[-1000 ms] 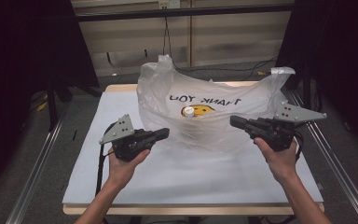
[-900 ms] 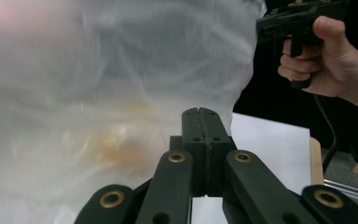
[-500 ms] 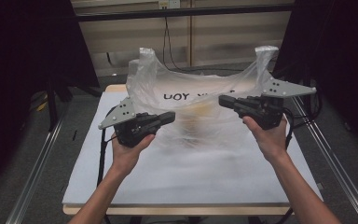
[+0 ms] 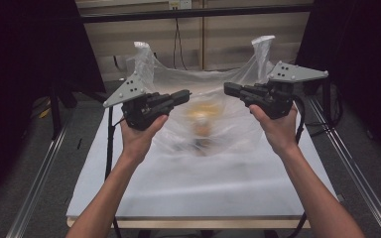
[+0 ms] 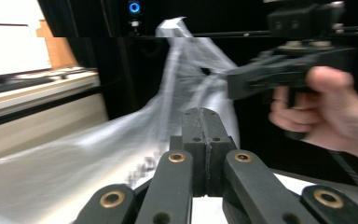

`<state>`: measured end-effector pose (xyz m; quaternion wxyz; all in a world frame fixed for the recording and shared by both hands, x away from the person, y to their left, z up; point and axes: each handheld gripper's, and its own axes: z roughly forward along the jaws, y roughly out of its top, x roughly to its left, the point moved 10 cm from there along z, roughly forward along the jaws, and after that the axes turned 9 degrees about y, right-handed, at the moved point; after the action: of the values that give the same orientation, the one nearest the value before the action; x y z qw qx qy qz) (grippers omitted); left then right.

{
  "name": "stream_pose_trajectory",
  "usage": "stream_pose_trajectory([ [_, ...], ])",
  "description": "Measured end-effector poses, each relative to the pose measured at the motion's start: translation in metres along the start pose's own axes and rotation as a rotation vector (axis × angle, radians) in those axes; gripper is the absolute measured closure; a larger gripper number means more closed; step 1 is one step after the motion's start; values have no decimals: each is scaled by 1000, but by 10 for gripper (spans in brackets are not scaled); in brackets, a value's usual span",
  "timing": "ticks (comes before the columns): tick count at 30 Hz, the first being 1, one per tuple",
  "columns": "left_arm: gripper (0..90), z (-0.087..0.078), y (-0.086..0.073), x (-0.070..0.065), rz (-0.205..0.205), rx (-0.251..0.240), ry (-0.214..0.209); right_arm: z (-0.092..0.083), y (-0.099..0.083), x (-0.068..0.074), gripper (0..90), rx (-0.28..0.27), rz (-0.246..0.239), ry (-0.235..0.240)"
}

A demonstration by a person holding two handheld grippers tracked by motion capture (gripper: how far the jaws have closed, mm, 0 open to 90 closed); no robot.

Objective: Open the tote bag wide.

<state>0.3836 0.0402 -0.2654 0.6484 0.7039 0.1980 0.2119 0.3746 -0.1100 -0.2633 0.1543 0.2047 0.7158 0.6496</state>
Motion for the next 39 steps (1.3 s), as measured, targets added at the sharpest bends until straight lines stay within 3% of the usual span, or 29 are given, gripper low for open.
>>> stream_pose_trajectory([
  [5,900,14,-3,16,-35,27,31,1,9,-10,900,2,-10,-35],
  [8,900,21,-13,17,-7,70,52,4,8,-21,900,16,-11,-70],
  [11,900,26,-23,15,-2,104,35,11,-7,-30,900,58,15,-86],
  [13,900,30,-33,15,17,141,48,16,-18,-31,900,80,30,-80],
  [16,900,33,-42,18,13,163,50,23,-33,-31,900,110,35,-75],
  [22,900,41,-58,27,-24,180,58,36,-60,-30,900,142,71,-51],
  [29,900,51,-88,36,-59,235,72,54,-94,-33,900,183,109,-40],
  [31,900,52,-92,38,-57,244,72,56,-98,-35,900,189,112,-39],
  [32,900,54,-102,41,-71,277,81,58,-105,-37,900,197,123,-40],
  [39,900,54,-132,41,-107,315,61,61,-133,-36,900,224,157,-29],
])
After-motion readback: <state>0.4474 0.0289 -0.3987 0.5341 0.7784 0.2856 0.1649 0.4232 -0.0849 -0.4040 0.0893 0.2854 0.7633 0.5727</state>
